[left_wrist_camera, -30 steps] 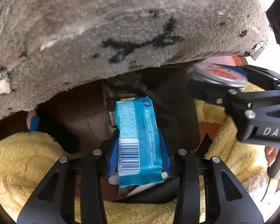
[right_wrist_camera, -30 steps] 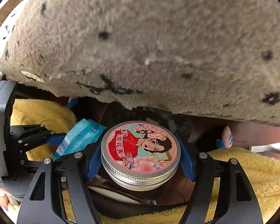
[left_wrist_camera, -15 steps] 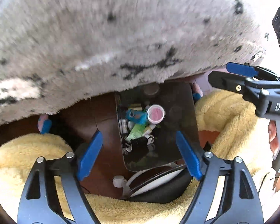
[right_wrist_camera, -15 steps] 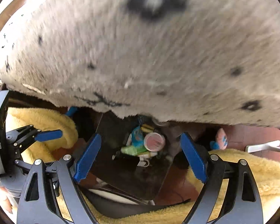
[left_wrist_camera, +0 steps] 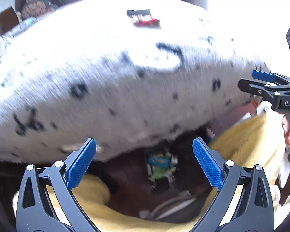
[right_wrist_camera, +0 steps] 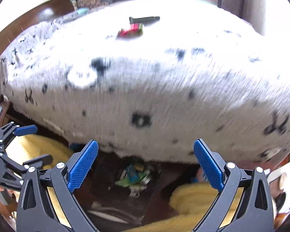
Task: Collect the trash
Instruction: 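Raise both open grippers back above the bed, then grasp the pipe-cleaner toy with the right gripper while the left grasps the green bottle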
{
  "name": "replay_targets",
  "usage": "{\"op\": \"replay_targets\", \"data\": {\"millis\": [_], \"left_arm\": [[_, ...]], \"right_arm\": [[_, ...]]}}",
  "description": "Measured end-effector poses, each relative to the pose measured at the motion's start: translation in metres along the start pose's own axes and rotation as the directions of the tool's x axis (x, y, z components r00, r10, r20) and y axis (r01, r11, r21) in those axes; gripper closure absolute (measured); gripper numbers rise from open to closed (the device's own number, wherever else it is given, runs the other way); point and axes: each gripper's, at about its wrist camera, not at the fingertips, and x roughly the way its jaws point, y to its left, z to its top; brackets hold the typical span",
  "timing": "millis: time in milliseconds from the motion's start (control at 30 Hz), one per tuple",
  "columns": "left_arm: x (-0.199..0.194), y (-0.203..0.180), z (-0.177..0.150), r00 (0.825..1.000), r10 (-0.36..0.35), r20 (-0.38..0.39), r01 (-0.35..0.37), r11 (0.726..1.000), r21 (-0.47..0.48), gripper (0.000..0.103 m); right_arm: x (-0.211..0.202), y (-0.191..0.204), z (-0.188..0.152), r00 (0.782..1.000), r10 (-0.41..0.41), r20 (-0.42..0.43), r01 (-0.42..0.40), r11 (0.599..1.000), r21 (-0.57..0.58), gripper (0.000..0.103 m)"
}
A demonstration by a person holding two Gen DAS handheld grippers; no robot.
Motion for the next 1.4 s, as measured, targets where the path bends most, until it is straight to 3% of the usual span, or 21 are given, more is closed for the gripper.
{"op": "replay_targets", "data": {"millis": [200, 400, 733, 933, 1033, 1167, 1267, 1333, 1400], "left_arm": [[-0.011, 0.02, 0.037, 0.995, 0.063, 0.073, -0.062, 0.998, -0.009, 0.008], [0.008, 0.039, 0.076, 0.992, 0.099, 0.076, -0.097, 0.995, -0.023, 0.008], [0.045, 0.062, 0.126, 0.994, 0.094, 0.054, -0.091, 0.995, -0.045, 0.008], [0.06, 0.076, 0.15, 0.993, 0.103, 0.049, -0.101, 0.994, -0.045, 0.008], [0.067, 0.084, 0.16, 0.993, 0.112, 0.043, -0.11, 0.993, -0.042, 0.008], [0.077, 0.091, 0.172, 0.993, 0.112, 0.032, -0.111, 0.993, -0.037, 0.008], [0.085, 0.094, 0.182, 0.993, 0.111, 0.025, -0.11, 0.993, -0.038, 0.008], [0.091, 0.093, 0.192, 0.994, 0.11, 0.025, -0.11, 0.993, -0.032, 0.008], [0.098, 0.089, 0.204, 0.994, 0.106, 0.03, -0.105, 0.994, -0.016, 0.008]], "right_arm": [[-0.009, -0.006, 0.035, 0.998, -0.014, 0.056, 0.015, 1.0, -0.004, 0.003], [-0.008, -0.018, 0.084, 0.999, -0.015, 0.052, 0.014, 1.0, 0.018, 0.004], [0.059, -0.005, 0.142, 1.0, 0.012, 0.015, -0.012, 0.999, -0.044, 0.005], [0.101, 0.017, 0.175, 0.999, 0.033, 0.006, -0.032, 0.992, -0.118, 0.024], [0.119, 0.027, 0.188, 1.0, 0.028, 0.002, -0.027, 0.987, -0.158, 0.025], [0.141, 0.039, 0.199, 0.999, 0.028, -0.026, -0.032, 0.981, -0.192, 0.035], [0.157, 0.045, 0.206, 0.996, 0.069, -0.05, -0.078, 0.973, -0.216, 0.036], [0.163, 0.046, 0.209, 0.993, 0.105, -0.061, -0.116, 0.969, -0.218, 0.051], [0.162, 0.042, 0.21, 0.989, 0.136, -0.059, -0.146, 0.967, -0.21, 0.054]]}}
